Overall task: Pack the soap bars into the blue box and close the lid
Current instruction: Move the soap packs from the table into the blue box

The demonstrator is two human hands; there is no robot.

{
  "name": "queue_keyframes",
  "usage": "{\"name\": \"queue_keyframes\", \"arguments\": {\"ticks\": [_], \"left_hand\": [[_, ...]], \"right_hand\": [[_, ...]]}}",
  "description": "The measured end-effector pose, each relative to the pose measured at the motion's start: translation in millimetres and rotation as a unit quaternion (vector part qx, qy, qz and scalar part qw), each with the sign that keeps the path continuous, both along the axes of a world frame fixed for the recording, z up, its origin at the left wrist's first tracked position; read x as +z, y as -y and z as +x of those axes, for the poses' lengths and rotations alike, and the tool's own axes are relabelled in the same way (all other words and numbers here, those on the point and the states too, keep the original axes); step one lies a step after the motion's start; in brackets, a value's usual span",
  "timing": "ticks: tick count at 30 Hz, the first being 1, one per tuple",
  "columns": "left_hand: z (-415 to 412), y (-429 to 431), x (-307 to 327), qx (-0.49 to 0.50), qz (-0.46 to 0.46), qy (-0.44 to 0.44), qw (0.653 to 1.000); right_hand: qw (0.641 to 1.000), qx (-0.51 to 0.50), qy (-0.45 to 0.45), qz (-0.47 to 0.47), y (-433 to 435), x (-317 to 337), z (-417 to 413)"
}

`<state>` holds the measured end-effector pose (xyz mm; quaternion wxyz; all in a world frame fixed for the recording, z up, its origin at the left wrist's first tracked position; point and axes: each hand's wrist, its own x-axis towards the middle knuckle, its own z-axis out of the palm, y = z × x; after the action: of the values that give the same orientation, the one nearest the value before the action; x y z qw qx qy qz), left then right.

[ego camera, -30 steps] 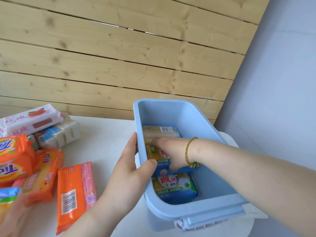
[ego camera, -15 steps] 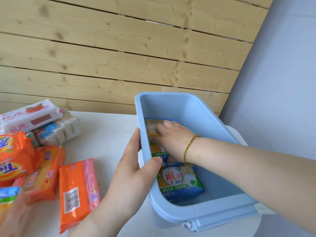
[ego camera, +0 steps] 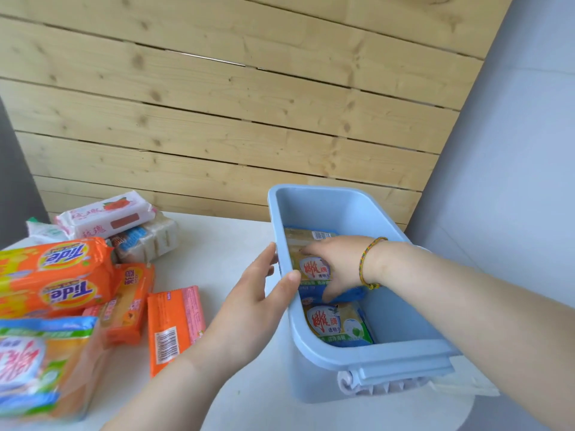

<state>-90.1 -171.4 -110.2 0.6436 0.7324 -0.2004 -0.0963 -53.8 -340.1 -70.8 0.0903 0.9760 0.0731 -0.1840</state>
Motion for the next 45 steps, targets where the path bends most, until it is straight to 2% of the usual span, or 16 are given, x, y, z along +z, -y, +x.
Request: {"name": "queue_keyframes", "arguments": {"ticks": [3,5,8,10,13,15,19,24,31,35,39,42,45], "left_hand": [[-2,-31,0,0.064,0.091,0.047,0.993],[-6,-62,1,0.114,0.150,0.110,0.976],[-12,-110,-6,0.197,0.251,0.177,0.931],[-17,-137,-16,0.233,0.313,0.183,0.902],[-21,-160,-28,0.266,0.377,0.165,0.872],[-23,-169,-34,0.268,0.396,0.145,0.866],[-25,-176,-40,0.253,0.408,0.133,0.867],[-26,-177,-38,0.224,0.436,0.125,0.863],[-24,-179,-41,0.204,0.448,0.105,0.864],[-24,-180,-44,0.214,0.437,0.112,0.867],[-23,-179,-44,0.247,0.396,0.115,0.877],[-24,-174,-34,0.290,0.320,0.104,0.896],[-25,-158,-23,0.274,0.224,0.136,0.925]], "right_hand": [[0.998,-0.051,0.038,0.024,-7,33,-13],[0.981,-0.085,0.117,0.129,-22,57,-22],[0.926,-0.089,0.212,0.298,-62,76,-31],[0.921,-0.066,0.201,0.328,-100,73,-35],[0.943,-0.057,0.143,0.294,-151,40,-33],[0.957,-0.087,0.096,0.261,-176,7,-27],[0.958,-0.181,0.040,0.217,-202,-54,-17],[0.946,-0.249,0.002,0.209,-210,-91,-6],[0.940,-0.261,0.039,0.215,-210,-102,3],[0.916,-0.291,0.032,0.274,-200,-85,2],[0.895,-0.259,0.048,0.360,-191,-49,-8],[0.851,-0.215,0.049,0.476,-178,-14,-22],[0.819,-0.153,0.074,0.549,-157,23,-36]]}}
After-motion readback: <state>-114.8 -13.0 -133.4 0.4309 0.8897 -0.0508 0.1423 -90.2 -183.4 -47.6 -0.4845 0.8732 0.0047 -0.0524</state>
